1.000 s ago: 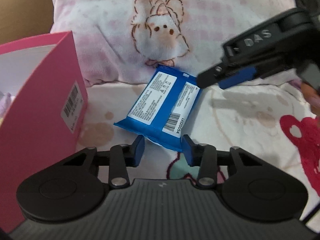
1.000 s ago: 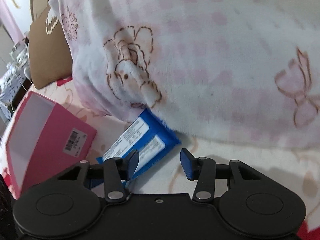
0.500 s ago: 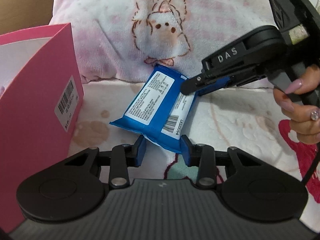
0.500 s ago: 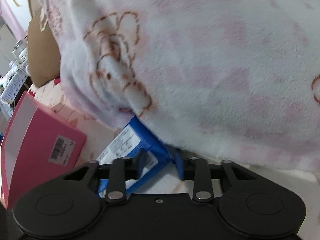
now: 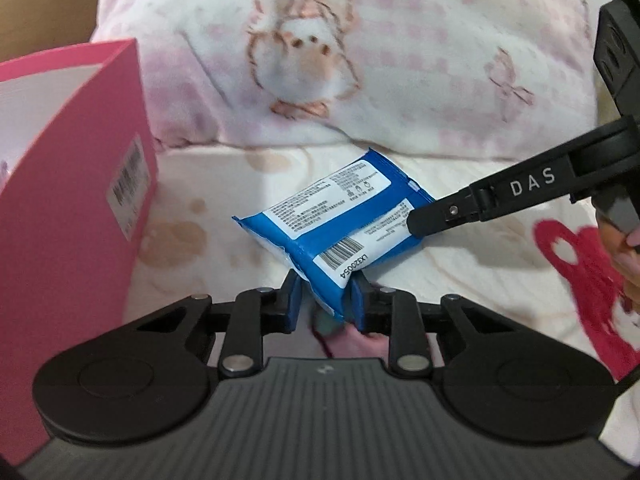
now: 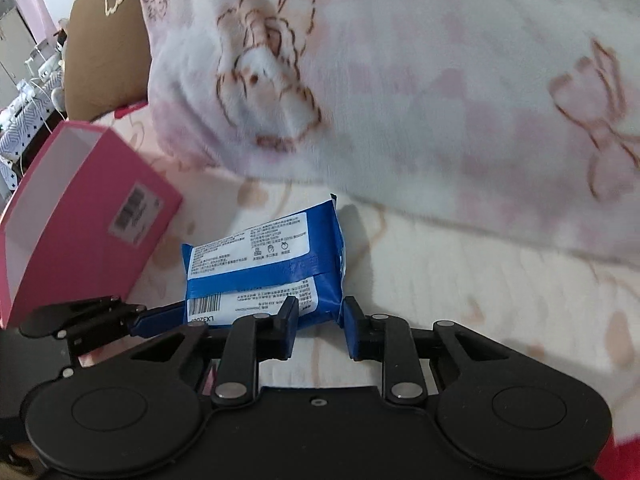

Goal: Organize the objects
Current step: 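Close both grippers on the blue snack packet from opposite sides, then lift the blue snack packet with both grippers off the sheet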

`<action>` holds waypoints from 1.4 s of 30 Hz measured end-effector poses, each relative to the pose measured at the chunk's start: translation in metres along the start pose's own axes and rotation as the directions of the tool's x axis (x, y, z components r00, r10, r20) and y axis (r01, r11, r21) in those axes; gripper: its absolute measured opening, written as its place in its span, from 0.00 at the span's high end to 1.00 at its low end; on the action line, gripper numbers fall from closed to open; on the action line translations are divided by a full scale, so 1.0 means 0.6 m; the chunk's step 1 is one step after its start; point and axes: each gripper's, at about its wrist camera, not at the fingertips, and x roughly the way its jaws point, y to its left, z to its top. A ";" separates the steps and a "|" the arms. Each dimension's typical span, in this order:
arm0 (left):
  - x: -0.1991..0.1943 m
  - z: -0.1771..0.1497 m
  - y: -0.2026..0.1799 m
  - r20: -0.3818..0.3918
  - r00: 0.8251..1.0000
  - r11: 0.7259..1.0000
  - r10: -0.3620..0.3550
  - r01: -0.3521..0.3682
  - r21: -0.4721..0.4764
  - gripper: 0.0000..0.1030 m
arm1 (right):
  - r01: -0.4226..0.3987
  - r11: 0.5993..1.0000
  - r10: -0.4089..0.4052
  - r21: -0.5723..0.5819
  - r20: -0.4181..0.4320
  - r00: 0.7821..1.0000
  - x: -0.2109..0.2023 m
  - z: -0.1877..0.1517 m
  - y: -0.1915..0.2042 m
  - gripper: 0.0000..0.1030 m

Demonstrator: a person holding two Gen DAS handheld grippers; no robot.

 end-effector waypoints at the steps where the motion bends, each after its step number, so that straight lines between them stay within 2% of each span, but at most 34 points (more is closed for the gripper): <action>1: -0.003 -0.004 -0.006 -0.010 1.000 1.000 -0.010 0.010 0.007 0.76 | 0.001 1.000 -0.001 0.009 -0.005 1.000 -0.006 -0.009 -0.003 0.73; 7: -0.014 -0.014 -0.016 -0.056 0.989 0.991 -0.134 0.134 -0.006 0.76 | 0.014 0.994 -0.012 0.111 -0.018 1.000 -0.036 -0.066 -0.023 0.73; 12: -0.017 -0.016 -0.025 -0.129 0.966 0.974 -0.223 0.226 0.005 0.75 | 0.053 0.992 -0.053 0.113 -0.010 0.999 -0.056 -0.102 -0.018 0.73; 14: -0.025 -0.015 -0.027 -0.142 0.968 0.978 -0.206 0.209 0.004 0.76 | 0.053 0.994 -0.054 0.092 0.013 0.998 -0.063 -0.114 -0.006 0.74; 17: -0.028 -0.015 -0.036 -0.212 0.964 0.985 -0.161 0.170 0.028 0.76 | 0.080 0.996 -0.080 -0.038 0.001 0.997 -0.065 -0.124 0.029 0.74; 20: -0.030 -0.015 -0.033 -0.289 0.940 0.981 -0.182 0.194 0.014 0.70 | 0.082 0.994 -0.084 -0.071 -0.031 0.996 -0.068 -0.123 0.036 0.75; 22: -0.034 -0.012 -0.028 -0.322 0.926 0.978 -0.199 0.211 0.002 0.62 | 0.095 0.993 -0.097 -0.066 -0.034 0.995 -0.070 -0.126 0.034 0.76; 23: -0.038 -0.008 -0.025 -0.322 0.925 0.977 -0.202 0.212 -0.005 0.58 | 0.105 0.992 -0.107 -0.071 -0.028 0.994 -0.071 -0.128 0.034 0.76; 26: -0.043 0.001 -0.011 -0.288 0.940 0.983 -0.183 0.179 -0.040 0.55 | 0.114 0.992 -0.115 -0.059 -0.008 0.993 -0.068 -0.129 0.026 0.75; 28: -0.038 0.002 -0.005 -0.289 0.939 0.983 -0.185 0.175 -0.058 0.53 | 0.094 0.995 -0.094 -0.013 0.016 0.995 -0.073 -0.126 0.013 0.67; 32: -0.023 -0.003 0.003 -0.269 0.935 0.970 -0.231 0.199 -0.140 0.54 | 0.035 0.997 -0.040 0.070 0.060 0.997 -0.066 -0.119 -0.016 0.67; 36: -0.025 -0.010 -0.012 -0.239 0.947 0.973 -0.213 0.185 -0.135 0.61 | -0.011 0.990 0.003 0.137 0.057 0.998 -0.045 -0.126 -0.029 0.66; 42: -0.030 -0.008 -0.019 -0.245 0.949 0.974 -0.199 0.165 -0.154 0.61 | 0.001 0.989 -0.011 0.145 0.073 0.997 -0.037 -0.138 -0.020 0.66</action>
